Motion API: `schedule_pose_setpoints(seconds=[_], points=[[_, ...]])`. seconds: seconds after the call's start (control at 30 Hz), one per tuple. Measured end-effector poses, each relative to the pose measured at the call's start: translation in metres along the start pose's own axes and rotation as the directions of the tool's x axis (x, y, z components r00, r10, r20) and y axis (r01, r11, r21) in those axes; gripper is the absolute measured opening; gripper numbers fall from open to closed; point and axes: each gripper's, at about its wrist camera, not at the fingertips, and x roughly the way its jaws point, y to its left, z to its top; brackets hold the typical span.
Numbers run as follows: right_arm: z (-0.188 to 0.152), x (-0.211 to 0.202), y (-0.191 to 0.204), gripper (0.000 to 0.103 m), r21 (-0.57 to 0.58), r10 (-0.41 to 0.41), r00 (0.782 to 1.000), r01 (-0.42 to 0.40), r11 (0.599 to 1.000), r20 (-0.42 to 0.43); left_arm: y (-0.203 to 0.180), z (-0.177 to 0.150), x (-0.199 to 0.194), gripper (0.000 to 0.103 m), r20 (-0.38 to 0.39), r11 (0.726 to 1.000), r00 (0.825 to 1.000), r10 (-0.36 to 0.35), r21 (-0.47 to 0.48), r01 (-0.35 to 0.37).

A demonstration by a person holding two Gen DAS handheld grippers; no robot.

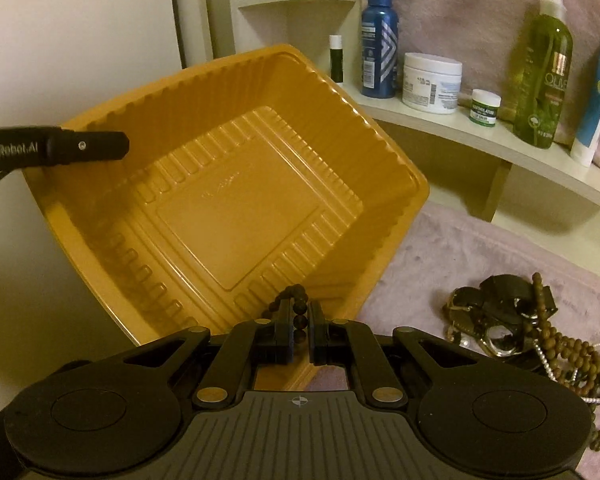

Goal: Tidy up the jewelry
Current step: 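Carry the bead bracelet into the orange tray and open the right gripper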

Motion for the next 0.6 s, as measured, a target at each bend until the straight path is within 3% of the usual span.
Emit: schedule_pose_setpoints(seconds=[0.13, 0.23, 0.4, 0.6], points=[[-0.002, -0.001, 0.001, 0.007, -0.001, -0.004, 1.000, 0.004, 1.000, 0.003, 0.007, 0.001, -0.001, 0.012, -0.006, 0.997, 1.000, -0.023, -0.073, 0.023], [0.000, -0.001, 0.003, 0.007, -0.010, -0.011, 1.000, 0.011, 1.000, 0.002, 0.004, 0.000, -0.001, 0.011, -0.003, 0.998, 1.000, -0.014, -0.053, 0.014], [0.001, -0.001, 0.000, 0.007, 0.012, -0.003, 1.000, 0.003, 1.000, 0.006, -0.011, -0.004, -0.004, 0.007, 0.032, 0.995, 0.999, 0.043, 0.085, -0.046], [0.005, -0.005, -0.005, 0.010, 0.044, 0.015, 0.999, -0.016, 0.999, 0.031, -0.013, -0.005, -0.006, 0.006, 0.050, 0.991, 0.997, 0.051, 0.122, -0.057]])
